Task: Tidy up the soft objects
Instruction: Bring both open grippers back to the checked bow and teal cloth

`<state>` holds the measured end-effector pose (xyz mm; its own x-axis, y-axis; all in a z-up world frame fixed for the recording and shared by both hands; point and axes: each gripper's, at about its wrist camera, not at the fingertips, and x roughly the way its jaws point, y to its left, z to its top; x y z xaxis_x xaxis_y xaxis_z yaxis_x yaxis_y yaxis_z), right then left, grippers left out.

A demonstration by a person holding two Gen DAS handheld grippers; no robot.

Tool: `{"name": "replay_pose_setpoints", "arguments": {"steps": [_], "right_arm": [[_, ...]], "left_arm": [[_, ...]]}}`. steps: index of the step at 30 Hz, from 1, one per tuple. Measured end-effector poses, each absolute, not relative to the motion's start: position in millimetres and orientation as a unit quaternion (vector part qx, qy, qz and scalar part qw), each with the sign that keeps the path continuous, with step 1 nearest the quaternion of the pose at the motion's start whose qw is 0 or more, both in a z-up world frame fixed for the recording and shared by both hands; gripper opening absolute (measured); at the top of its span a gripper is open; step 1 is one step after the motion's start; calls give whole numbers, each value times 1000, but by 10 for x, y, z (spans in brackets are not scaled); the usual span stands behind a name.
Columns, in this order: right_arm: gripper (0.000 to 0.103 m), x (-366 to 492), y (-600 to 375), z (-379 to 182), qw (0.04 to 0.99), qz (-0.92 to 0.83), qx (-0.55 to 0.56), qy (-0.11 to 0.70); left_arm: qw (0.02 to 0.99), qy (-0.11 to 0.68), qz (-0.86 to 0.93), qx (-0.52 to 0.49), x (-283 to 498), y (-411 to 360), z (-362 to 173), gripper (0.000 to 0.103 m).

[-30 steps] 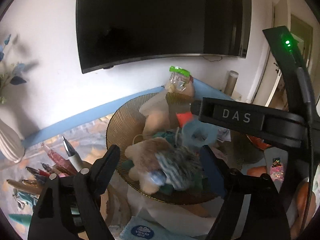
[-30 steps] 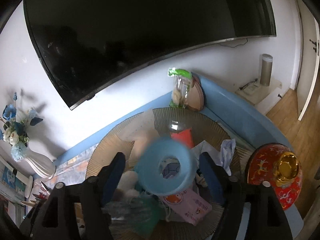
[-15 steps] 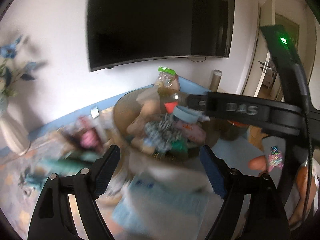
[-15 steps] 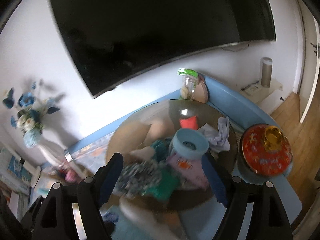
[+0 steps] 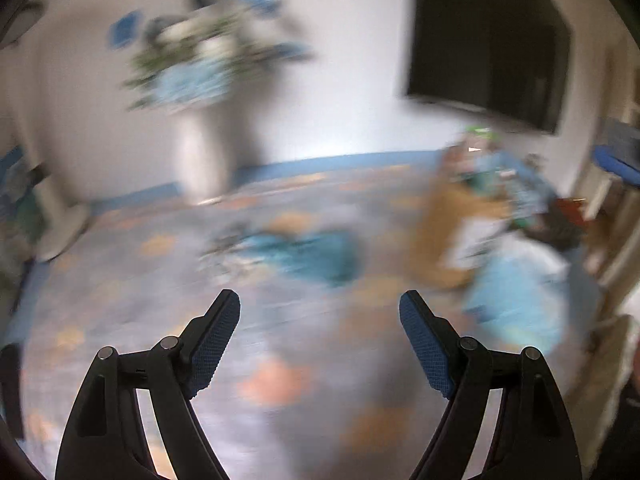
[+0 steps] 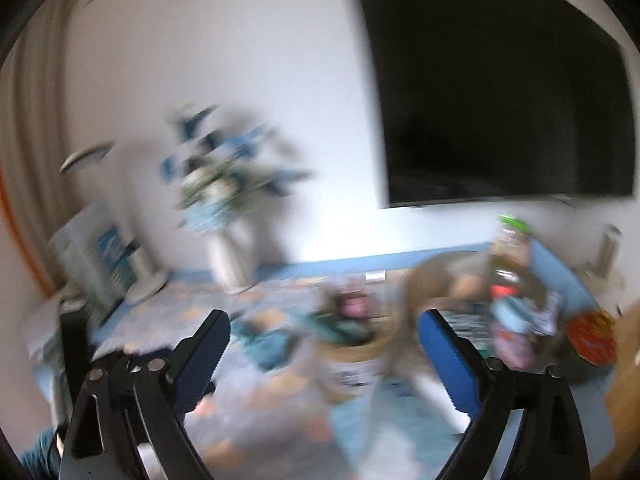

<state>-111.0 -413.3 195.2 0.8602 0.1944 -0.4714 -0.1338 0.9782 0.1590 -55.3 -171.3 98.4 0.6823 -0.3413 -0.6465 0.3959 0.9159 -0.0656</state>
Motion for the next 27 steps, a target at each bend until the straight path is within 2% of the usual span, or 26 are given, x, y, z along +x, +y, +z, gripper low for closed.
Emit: {"name": "replay_pose_setpoints", "arguments": {"steps": [4,9,15,21,27], "right_arm": [[103,-867,-3409,1629,943,134,15,306],[103,-429,-2733,915,910,112,-59,396],[103,44,-2748,257,885,76,-41,457],[103,141,-2847,71,879,45,-18,474],[103,158,-2920,37,877,30,-4,479]], "left_arm": [[921,367,-121,53,-343,-1188,660,81],[911,402,-73,61,-124,-854,271,81],[904,421,-60,39,-52,-698,22,81],[900,429,-61,39,-39,-735,-27,82],[896,440,-48,37,11,-742,-72,90]]}}
